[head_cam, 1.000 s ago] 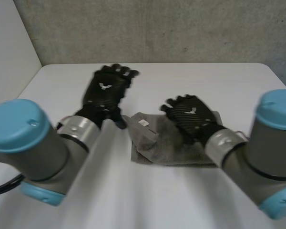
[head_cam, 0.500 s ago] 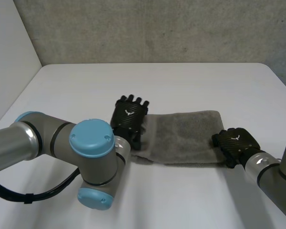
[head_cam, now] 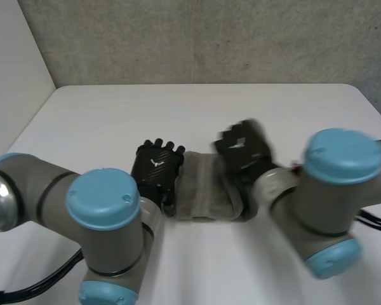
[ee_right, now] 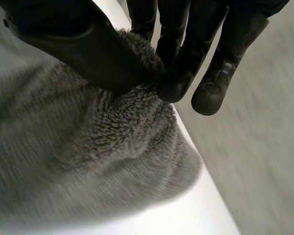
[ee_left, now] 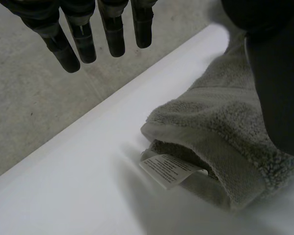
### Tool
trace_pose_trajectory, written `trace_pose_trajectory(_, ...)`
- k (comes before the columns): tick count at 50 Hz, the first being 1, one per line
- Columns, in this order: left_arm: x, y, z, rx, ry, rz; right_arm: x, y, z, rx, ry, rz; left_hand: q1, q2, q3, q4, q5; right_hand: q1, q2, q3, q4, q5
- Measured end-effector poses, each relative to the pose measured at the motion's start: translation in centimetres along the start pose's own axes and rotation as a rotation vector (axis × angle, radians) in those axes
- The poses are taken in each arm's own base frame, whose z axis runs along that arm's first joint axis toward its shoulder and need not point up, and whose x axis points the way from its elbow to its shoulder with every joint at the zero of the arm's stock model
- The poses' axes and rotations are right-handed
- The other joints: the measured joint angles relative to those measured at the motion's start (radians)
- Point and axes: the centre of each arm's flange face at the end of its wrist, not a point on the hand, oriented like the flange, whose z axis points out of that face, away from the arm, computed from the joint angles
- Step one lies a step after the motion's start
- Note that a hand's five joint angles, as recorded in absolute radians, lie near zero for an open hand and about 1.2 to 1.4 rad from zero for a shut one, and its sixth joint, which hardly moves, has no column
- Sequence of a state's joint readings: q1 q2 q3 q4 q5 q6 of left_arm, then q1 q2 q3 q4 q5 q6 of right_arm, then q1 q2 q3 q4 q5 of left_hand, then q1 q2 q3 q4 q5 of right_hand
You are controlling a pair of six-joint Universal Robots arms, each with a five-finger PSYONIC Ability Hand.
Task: Fold the towel.
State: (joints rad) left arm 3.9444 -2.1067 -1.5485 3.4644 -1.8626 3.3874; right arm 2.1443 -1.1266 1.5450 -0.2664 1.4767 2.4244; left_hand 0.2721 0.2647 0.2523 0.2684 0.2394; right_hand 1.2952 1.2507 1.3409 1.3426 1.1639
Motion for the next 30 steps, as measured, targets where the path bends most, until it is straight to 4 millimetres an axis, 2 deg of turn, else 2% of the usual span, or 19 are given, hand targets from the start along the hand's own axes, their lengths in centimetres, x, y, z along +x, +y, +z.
trace_pose_trajectory(2, -0.6, -0.3, -0.4, -0.004, -0.012, -0.02, -2.5, -1.7, 0.1, 0.062, -0.069, -0.046, 0.0, 0.0, 0.0, 0.0, 0.0, 0.0, 0.0, 0.0, 0.0, 0.0)
trace_pose_trajectory(5, -2.9, -0.8, -0.6, -0.013, -0.085, -0.052, -6.1, -3.1, 0.1, 0.138, -0.178, -0.106, 0.0, 0.0, 0.0, 0.0, 0.0, 0.0, 0.0, 0.0, 0.0, 0.0)
trace_pose_trajectory(9, -6.5, -1.1, -0.4, -0.02, -0.209, -0.081, -9.0, -3.1, -0.2, 0.183, -0.29, -0.148, 0.0, 0.0, 0.0, 0.0, 0.0, 0.009, 0.0, 0.0, 0.0, 0.0)
trace_pose_trajectory(12, -8.5, -1.3, -0.1, -0.017, -0.275, -0.096, -10.3, -2.6, -0.4, 0.196, -0.366, -0.153, 0.0, 0.0, 0.0, 0.0, 0.0, 0.009, 0.0, 0.0, 0.0, 0.0)
trace_pose_trajectory(14, -9.9, -1.6, 0.1, -0.009, -0.316, -0.106, -11.2, -2.2, -0.7, 0.202, -0.426, -0.142, 0.0, 0.0, 0.0, 0.0, 0.0, -0.051, -0.009, -0.088, -0.089, -0.079)
trace_pose_trajectory(15, -10.2, -1.7, 0.2, -0.006, -0.323, -0.109, -11.3, -2.1, -0.8, 0.203, -0.437, -0.137, 0.0, 0.0, 0.0, 0.0, 0.0, -0.097, -0.044, -0.137, -0.138, -0.138)
trace_pose_trajectory(17, -10.8, -1.9, 0.4, 0.007, -0.33, -0.115, -11.5, -1.9, -1.0, 0.203, -0.467, -0.114, 0.0, 0.0, 0.0, 0.0, 0.0, -0.462, -0.414, -0.489, -0.497, -0.484)
trace_pose_trajectory(19, -11.0, -2.2, 0.6, 0.019, -0.32, -0.119, -11.4, -1.9, -1.1, 0.201, -0.474, -0.095, 0.0, 0.0, 0.0, 0.0, 0.0, -0.653, -0.61, -0.666, -0.689, -0.683)
trace_pose_trajectory(22, -10.7, -2.8, 0.9, 0.05, -0.268, -0.131, -10.3, -2.3, -1.4, 0.185, -0.452, -0.03, 0.0, 0.0, 0.0, 0.0, 0.0, -0.968, -0.923, -1.003, -1.018, -1.029)
trace_pose_trajectory(24, -10.2, -3.1, 1.0, 0.068, -0.232, -0.142, -9.0, -2.5, -1.6, 0.167, -0.419, 0.026, 0.0, 0.0, 0.0, 0.0, 0.0, -1.039, -0.988, -1.086, -1.083, -1.121)
trace_pose_trajectory(30, -8.3, -4.1, 1.1, 0.114, -0.123, -0.205, -5.0, -2.4, -1.9, 0.108, -0.313, 0.223, 0.0, 0.0, 0.0, 0.0, -0.001, -1.063, -0.994, -1.095, -1.084, -1.144)
